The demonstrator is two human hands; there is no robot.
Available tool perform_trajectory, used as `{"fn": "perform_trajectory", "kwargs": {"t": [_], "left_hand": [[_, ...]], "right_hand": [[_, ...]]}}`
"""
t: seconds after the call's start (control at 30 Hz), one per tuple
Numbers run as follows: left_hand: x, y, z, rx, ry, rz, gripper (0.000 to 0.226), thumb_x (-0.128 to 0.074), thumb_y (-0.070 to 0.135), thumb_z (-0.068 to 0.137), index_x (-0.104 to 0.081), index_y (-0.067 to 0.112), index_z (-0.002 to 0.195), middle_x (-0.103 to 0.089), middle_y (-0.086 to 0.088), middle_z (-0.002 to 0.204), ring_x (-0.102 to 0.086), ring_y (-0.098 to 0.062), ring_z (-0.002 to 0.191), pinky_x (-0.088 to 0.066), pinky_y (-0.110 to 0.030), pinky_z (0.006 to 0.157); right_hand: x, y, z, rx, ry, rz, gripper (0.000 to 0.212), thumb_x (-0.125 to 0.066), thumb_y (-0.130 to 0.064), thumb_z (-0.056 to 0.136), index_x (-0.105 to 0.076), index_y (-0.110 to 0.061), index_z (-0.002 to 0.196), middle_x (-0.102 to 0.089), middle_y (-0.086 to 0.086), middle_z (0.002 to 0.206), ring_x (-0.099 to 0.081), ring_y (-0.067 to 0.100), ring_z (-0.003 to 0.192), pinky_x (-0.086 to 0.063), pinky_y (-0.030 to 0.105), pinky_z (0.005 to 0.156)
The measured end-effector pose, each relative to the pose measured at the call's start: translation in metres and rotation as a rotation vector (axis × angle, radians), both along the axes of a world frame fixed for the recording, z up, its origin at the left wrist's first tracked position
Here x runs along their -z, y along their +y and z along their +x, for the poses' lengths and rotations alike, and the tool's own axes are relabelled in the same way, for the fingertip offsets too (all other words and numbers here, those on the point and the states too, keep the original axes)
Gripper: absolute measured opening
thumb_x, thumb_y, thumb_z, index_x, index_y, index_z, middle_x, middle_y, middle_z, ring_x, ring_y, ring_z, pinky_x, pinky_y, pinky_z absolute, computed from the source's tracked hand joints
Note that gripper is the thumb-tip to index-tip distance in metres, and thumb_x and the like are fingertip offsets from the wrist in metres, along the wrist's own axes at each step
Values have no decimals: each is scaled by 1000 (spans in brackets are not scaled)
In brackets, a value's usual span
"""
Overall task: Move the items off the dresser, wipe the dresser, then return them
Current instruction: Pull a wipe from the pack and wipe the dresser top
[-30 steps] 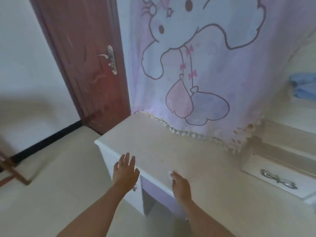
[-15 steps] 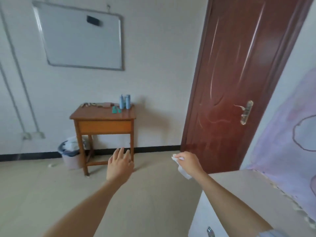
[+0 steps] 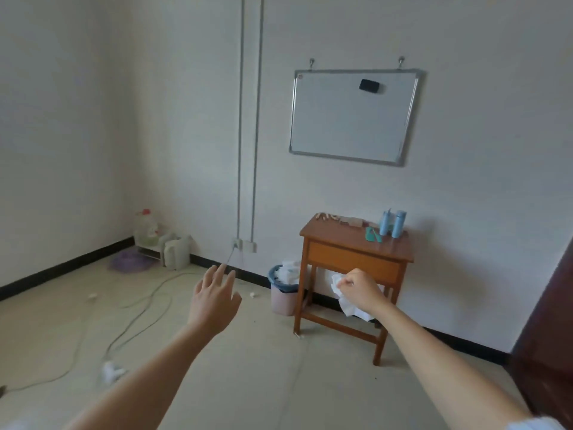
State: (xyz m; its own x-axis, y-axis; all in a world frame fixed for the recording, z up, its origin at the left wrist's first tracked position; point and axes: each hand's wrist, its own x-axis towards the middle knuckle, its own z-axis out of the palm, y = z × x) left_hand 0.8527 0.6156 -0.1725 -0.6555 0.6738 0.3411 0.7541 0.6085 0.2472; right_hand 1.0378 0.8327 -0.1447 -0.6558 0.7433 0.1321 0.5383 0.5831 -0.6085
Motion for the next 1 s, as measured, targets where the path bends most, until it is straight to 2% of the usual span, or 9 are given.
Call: {"fn": "perform_trajectory", "kwargs": {"t": [0.07, 0.2, 0.3, 0.47, 0.63, 0.77, 0.87, 1.0], "left_hand": [[3, -3, -16, -35, 8, -12, 53, -36, 31, 96, -23, 16, 145, -14, -6, 156, -5, -23, 144, -16, -38, 115], [15, 16, -32, -46, 4, -38, 52, -36, 30, 96, -24, 15, 144, -14, -6, 155, -5, -22, 144, -14, -37, 116], [23, 47, -40, -35, -10, -63, 52, -36, 29, 96, -24, 13, 144, -14, -6, 156, -5, -22, 145, -12, -38, 117], [29, 115, -59, -39, -4, -107, 51, -34, 28, 96, -23, 13, 144, -13, -7, 156, -3, -23, 145, -11, -39, 117], [29, 181, -84, -59, -21, -99, 51, -34, 27, 96, -23, 14, 144, -13, -6, 156, -3, -23, 145, -10, -38, 117], [41, 214, -108, -90, -53, -107, 52, -34, 29, 96, -23, 14, 145, -13, -6, 156, -2, -23, 145, -8, -38, 117], [49, 228, -132, -123, -69, -86, 51, -35, 29, 96, -24, 14, 144, -14, -6, 156, -2, -23, 145, -9, -38, 117], [54, 240, -187, -156, -40, -74, 51, -35, 29, 96, -25, 15, 144, -16, -5, 155, -4, -23, 145, -10, -36, 116]], "right_hand": [[8, 0, -26, -92, -63, 32, 25, -44, -5, 91, -67, 0, 86, -46, 5, 94, -45, 15, 86, -33, 20, 72], [21, 16, -58, -199, -126, 89, 30, -44, 1, 89, -60, -9, 113, -43, 9, 123, -49, 23, 108, -35, 18, 81], [30, 46, -73, -239, -158, 115, 41, -45, 1, 88, -50, -13, 126, -37, 9, 132, -46, 23, 113, -35, 18, 82], [38, 110, -97, -299, -203, 128, 48, -41, 4, 86, -48, -15, 129, -45, 12, 132, -45, 23, 117, -36, 20, 82], [44, 174, -132, -349, -235, 146, 43, -41, 3, 88, -51, -15, 126, -49, 10, 129, -49, 21, 115, -43, 23, 88], [53, 205, -170, -414, -289, 144, 40, -41, 1, 91, -51, -13, 127, -50, 10, 130, -50, 21, 116, -44, 23, 89], [58, 221, -204, -445, -302, 149, 41, -43, 0, 92, -49, -15, 129, -49, 10, 134, -49, 23, 119, -46, 28, 94], [59, 243, -261, -479, -312, 175, 42, -39, 2, 91, -50, -14, 128, -52, 12, 130, -51, 24, 114, -45, 24, 85]]}}
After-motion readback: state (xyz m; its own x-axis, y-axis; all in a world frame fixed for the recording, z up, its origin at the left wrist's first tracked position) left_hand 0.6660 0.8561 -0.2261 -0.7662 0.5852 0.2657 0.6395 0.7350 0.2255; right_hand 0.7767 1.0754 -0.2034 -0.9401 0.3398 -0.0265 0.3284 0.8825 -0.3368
